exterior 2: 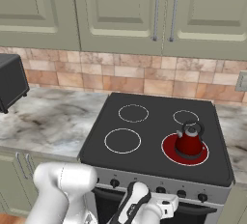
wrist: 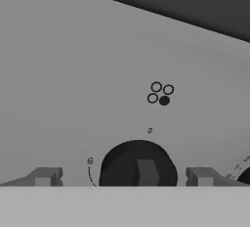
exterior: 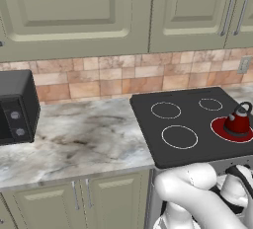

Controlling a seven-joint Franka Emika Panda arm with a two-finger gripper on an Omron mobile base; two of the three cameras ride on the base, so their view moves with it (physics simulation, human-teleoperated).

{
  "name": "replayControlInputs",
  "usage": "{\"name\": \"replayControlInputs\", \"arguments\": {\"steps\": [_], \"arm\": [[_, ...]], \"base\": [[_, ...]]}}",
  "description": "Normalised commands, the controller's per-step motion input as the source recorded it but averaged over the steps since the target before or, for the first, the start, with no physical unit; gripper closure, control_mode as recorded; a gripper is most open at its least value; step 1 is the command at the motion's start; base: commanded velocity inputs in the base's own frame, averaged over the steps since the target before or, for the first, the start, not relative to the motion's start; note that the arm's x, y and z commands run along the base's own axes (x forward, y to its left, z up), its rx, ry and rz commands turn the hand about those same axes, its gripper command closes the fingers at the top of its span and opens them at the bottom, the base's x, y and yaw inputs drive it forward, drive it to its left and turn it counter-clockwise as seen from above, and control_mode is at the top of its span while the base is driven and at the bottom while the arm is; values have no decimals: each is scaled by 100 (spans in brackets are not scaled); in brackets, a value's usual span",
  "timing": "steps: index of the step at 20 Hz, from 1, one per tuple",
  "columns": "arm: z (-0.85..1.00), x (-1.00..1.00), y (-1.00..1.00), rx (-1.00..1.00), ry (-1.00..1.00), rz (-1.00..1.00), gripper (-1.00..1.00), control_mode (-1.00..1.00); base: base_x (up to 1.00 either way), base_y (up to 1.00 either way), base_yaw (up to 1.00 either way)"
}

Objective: The kettle is done boiling. Turn off the stove, then wait for 300 timesteps before moving the kettle to the dining table.

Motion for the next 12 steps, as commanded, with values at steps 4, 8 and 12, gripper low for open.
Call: {"name": "replayControlInputs", "arguments": {"steps": [4,8,12], "arm": [[-8,4,-1,0,0,0,-100,-100],[-6,3,0,0,0,0,100,-100],[-2,6,0,0,0,0,100,-100]], "base": [[0,0,0],[0,0,0],[0,0,0]]}}
